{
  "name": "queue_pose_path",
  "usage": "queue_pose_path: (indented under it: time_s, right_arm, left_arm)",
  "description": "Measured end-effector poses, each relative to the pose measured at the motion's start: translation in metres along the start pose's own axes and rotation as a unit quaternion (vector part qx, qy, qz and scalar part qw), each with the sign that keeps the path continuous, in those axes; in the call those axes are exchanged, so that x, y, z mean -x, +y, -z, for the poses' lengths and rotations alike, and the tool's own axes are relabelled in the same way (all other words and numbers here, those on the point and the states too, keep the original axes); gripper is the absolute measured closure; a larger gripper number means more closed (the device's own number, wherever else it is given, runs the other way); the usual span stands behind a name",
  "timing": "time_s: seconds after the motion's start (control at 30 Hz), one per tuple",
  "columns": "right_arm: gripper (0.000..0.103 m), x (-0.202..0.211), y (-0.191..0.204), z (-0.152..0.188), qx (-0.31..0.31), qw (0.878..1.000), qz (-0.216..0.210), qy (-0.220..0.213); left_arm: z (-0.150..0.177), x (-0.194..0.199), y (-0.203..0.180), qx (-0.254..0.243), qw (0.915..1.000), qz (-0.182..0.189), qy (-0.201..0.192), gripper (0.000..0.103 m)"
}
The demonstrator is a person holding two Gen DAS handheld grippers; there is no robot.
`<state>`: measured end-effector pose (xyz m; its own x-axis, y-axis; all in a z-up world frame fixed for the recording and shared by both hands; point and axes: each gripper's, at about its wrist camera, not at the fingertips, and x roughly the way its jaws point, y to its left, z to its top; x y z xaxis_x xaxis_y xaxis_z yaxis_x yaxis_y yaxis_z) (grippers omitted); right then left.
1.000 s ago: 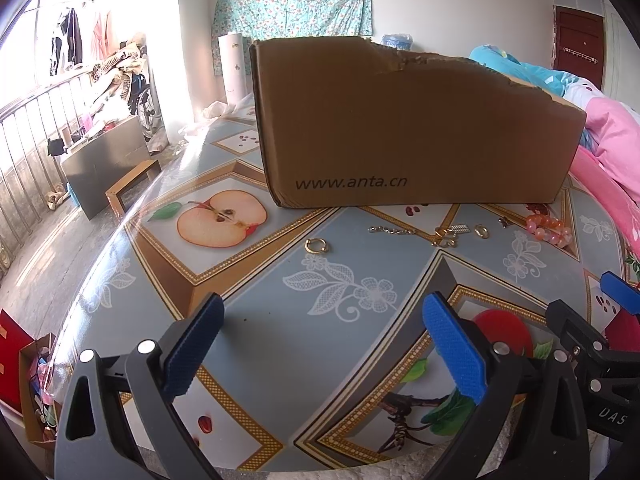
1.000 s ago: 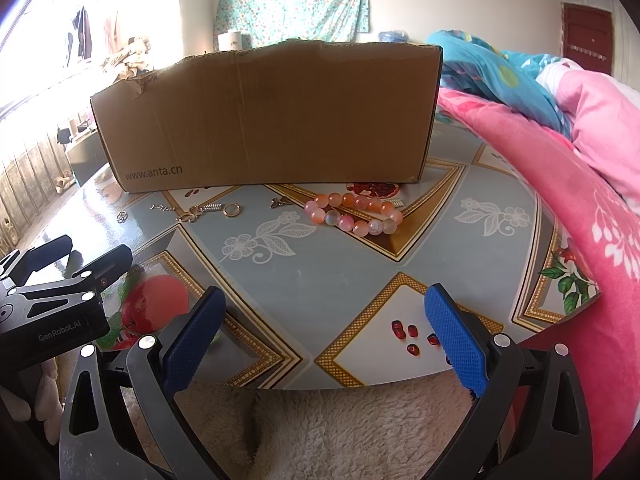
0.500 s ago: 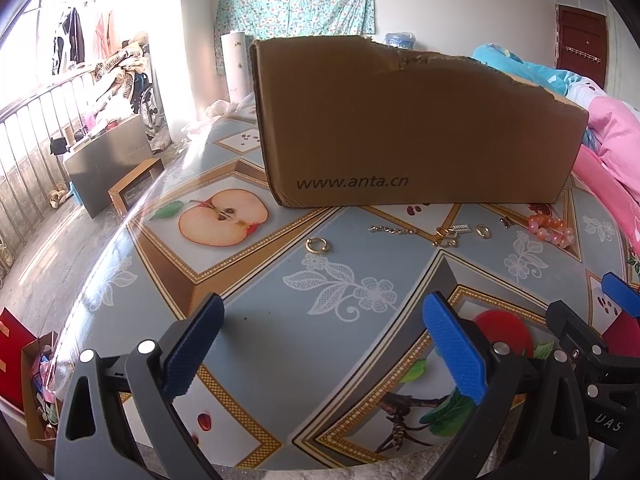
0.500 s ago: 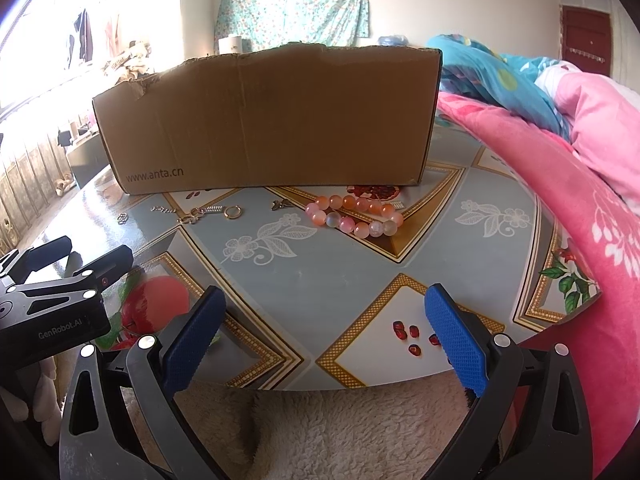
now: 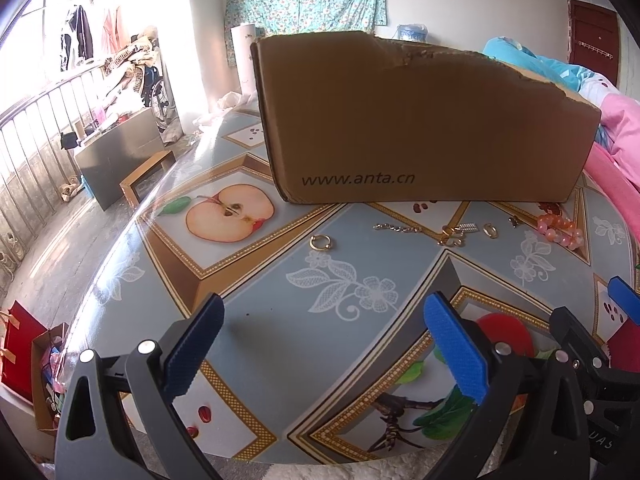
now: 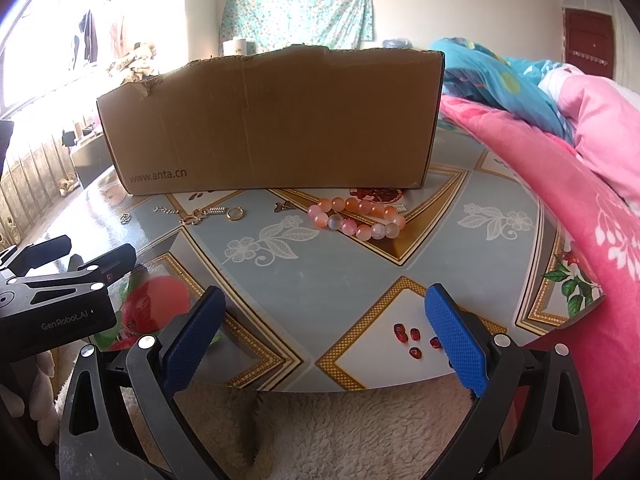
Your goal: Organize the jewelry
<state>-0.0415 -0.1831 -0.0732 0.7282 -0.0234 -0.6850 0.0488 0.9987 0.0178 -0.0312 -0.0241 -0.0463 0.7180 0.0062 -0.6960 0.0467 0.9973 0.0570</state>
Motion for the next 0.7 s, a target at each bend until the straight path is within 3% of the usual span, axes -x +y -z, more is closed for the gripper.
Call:
queue_pose_path:
  time_s: [0.7]
  right_arm:
    - [0.008, -0.005, -0.004, -0.002, 0.004, 1.0, -0.017, -0.006]
  left_arm:
    - [-0.014, 0.001, -0.02, -0.006, 0.9966, -0.062, 0.053, 0.004]
